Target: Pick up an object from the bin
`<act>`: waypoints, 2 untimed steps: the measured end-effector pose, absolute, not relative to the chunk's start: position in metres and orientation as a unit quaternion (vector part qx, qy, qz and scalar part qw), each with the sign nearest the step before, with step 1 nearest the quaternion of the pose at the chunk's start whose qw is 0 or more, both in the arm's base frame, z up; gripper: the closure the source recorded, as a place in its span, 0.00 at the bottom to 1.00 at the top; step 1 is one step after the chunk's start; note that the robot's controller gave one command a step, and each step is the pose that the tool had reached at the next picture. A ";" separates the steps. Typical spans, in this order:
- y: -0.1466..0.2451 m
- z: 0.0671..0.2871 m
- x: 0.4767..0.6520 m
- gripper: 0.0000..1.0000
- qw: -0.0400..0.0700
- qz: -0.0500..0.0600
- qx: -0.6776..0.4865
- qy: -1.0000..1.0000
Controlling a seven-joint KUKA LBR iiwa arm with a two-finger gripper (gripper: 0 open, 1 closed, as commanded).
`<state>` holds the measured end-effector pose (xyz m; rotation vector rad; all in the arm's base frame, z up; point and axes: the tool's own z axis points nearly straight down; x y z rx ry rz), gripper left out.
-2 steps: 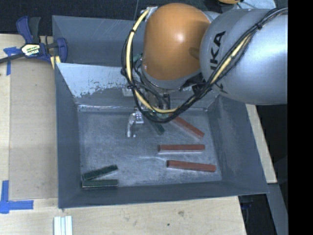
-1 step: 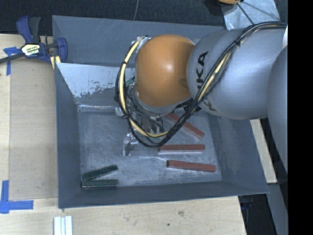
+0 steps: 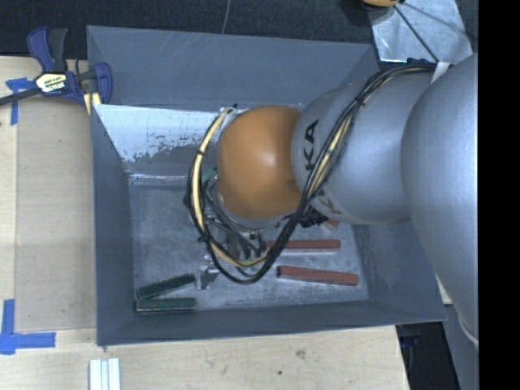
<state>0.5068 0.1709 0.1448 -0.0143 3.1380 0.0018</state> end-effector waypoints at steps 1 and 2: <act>0.176 0.129 0.499 0.00 -0.002 -0.001 0.000 1.000; 0.183 0.148 0.553 0.00 -0.001 0.000 -0.063 0.998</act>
Offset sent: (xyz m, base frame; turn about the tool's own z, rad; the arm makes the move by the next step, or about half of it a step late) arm 0.0715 0.0100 0.0203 -0.1426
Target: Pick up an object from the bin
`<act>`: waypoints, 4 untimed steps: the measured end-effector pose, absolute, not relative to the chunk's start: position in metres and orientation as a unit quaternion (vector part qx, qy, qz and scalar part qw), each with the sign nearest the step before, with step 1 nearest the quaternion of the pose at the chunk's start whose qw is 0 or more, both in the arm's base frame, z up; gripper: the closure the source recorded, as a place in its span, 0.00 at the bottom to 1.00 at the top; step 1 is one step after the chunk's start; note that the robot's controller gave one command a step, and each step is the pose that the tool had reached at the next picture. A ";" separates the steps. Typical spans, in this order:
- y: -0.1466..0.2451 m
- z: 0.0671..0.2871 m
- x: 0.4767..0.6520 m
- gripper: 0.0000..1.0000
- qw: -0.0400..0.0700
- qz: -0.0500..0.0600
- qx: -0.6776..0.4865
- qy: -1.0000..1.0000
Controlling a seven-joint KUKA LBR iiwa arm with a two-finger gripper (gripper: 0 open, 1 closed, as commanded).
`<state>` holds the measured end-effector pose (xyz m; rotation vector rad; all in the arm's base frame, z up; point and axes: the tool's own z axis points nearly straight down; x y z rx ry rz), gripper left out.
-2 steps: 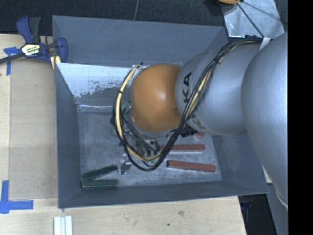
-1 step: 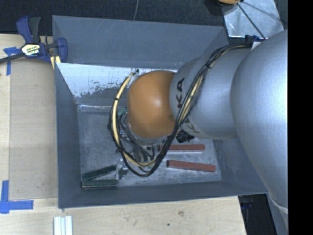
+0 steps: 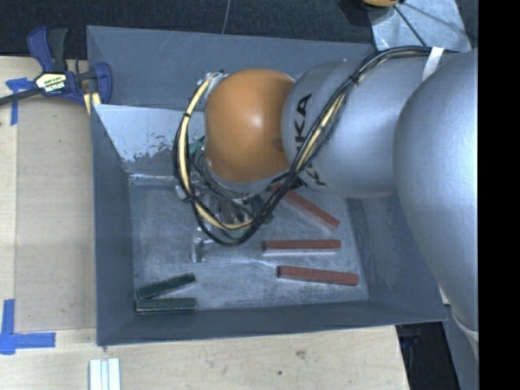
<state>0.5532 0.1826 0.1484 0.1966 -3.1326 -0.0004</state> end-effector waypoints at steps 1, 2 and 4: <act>0.179 0.112 0.539 0.00 -0.006 -0.001 0.113 -0.994; 0.202 0.080 0.501 0.00 -0.007 0.005 0.117 -0.993; 0.213 0.075 0.504 1.00 -0.001 -0.004 0.193 -0.981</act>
Offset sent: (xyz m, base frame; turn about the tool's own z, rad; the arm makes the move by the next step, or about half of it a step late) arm -0.0708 0.0374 -0.0784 -0.1028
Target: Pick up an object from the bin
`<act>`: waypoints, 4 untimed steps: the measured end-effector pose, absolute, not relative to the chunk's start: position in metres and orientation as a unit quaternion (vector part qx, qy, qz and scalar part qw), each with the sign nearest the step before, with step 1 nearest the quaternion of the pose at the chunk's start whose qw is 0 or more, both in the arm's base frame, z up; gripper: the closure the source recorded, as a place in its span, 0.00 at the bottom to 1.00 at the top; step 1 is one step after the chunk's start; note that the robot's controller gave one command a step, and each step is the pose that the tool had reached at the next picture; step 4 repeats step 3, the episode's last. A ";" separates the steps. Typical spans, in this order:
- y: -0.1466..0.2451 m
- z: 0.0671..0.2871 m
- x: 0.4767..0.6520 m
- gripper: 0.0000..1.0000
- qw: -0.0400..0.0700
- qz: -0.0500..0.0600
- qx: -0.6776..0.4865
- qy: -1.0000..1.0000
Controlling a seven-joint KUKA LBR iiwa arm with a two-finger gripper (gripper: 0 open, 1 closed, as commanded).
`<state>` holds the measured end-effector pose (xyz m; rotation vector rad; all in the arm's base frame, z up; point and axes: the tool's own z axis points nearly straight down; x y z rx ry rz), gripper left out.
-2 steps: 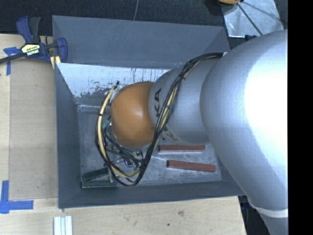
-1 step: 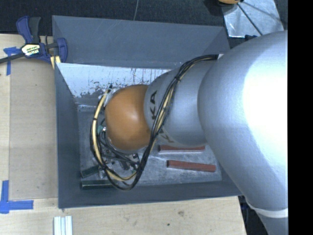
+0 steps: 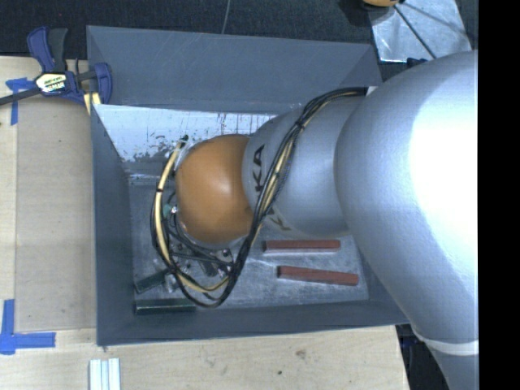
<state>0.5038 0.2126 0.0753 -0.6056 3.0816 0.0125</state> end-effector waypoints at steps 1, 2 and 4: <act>0.211 0.199 0.493 1.00 0.001 0.000 -0.171 0.985; 0.211 0.199 0.493 1.00 0.001 0.000 -0.171 0.985; 0.199 0.232 0.492 1.00 -0.001 0.000 -0.212 0.977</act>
Offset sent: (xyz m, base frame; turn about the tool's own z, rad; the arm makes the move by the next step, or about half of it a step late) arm 0.0000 0.0000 0.0000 0.0000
